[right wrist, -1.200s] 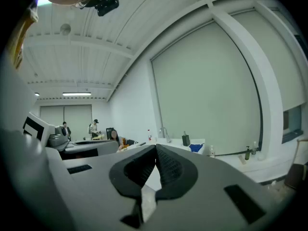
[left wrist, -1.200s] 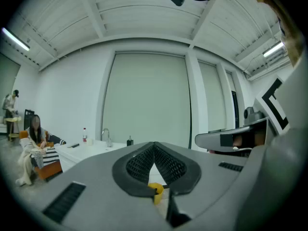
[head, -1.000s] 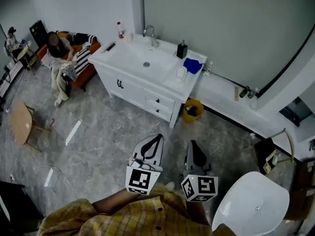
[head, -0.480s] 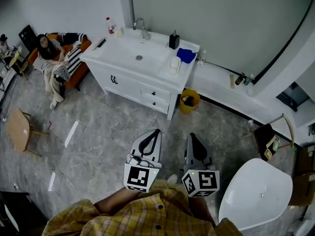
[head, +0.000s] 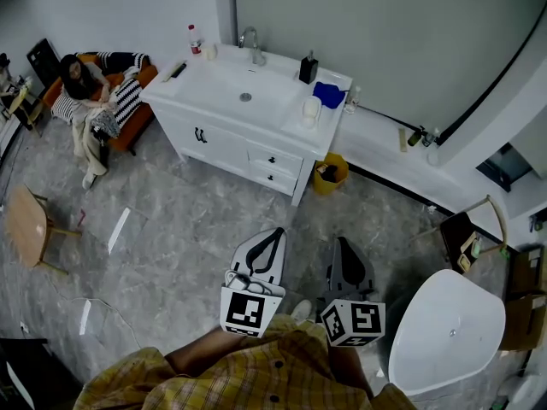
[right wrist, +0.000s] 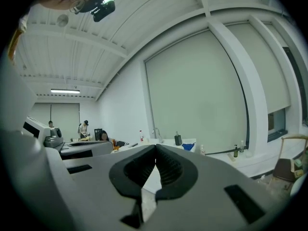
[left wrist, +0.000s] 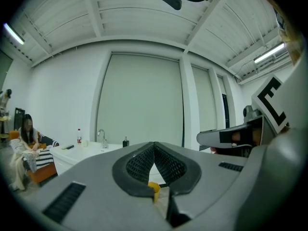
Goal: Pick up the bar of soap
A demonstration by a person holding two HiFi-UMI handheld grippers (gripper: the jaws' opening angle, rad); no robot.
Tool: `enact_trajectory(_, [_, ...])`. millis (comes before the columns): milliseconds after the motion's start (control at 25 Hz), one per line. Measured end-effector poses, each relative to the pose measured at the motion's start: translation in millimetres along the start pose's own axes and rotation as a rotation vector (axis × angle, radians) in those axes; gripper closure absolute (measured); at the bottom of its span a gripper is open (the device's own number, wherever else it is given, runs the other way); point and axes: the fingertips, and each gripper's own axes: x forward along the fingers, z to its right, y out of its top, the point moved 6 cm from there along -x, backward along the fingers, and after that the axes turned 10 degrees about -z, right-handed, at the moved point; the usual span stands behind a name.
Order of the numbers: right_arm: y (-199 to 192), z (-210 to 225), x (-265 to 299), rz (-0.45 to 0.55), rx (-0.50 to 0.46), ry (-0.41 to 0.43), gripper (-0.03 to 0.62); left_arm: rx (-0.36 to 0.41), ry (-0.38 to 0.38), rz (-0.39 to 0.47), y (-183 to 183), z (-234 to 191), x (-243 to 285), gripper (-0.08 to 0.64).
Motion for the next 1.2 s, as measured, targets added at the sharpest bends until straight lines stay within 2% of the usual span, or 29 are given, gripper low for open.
enact_trajectory(80, [-1.9, -11.3, 1.3, -0.002, -0.006, -0.013, 0.572, 0.006, -0.007, 0.015, -1.3, -7.7, -6.7, 0.548])
enact_trajectory(200, [-5.2, -30.5, 3.1, 0.002, -0.012, -0.034, 0.572, 0.004, -0.026, -0.029, -7.4, -21.1, -18.4, 0.548])
enact_trajectory(320, [-11.2, -47.8, 8.6, -0.004, -0.021, -0.046, 0.572, -0.002, -0.028, -0.029, -13.5, -38.8, -26.0, 0.548])
enact_trajectory(560, [-15.9, -56.2, 18.8, -0.027, -0.009, -0.067, 0.572, -0.018, -0.035, -0.064, -23.4, -54.2, -27.1, 0.548])
enact_trajectory(800, [-17.8, -53.3, 45.4, -0.026, 0.000, -0.080, 0.572, 0.012, -0.049, -0.058, -30.3, -67.8, -8.1, 0.548])
enact_trajectory(960, [-10.6, -44.4, 66.9, -0.019, 0.031, -0.094, 0.572, 0.031, -0.058, -0.107, -25.7, -80.1, 13.1, 0.549])
enact_trajectory(1200, [-2.9, -25.8, 112.1, -0.043, 0.058, -0.111, 0.572, 0.044, -0.060, -0.122, -18.4, -99.3, 61.9, 0.548])
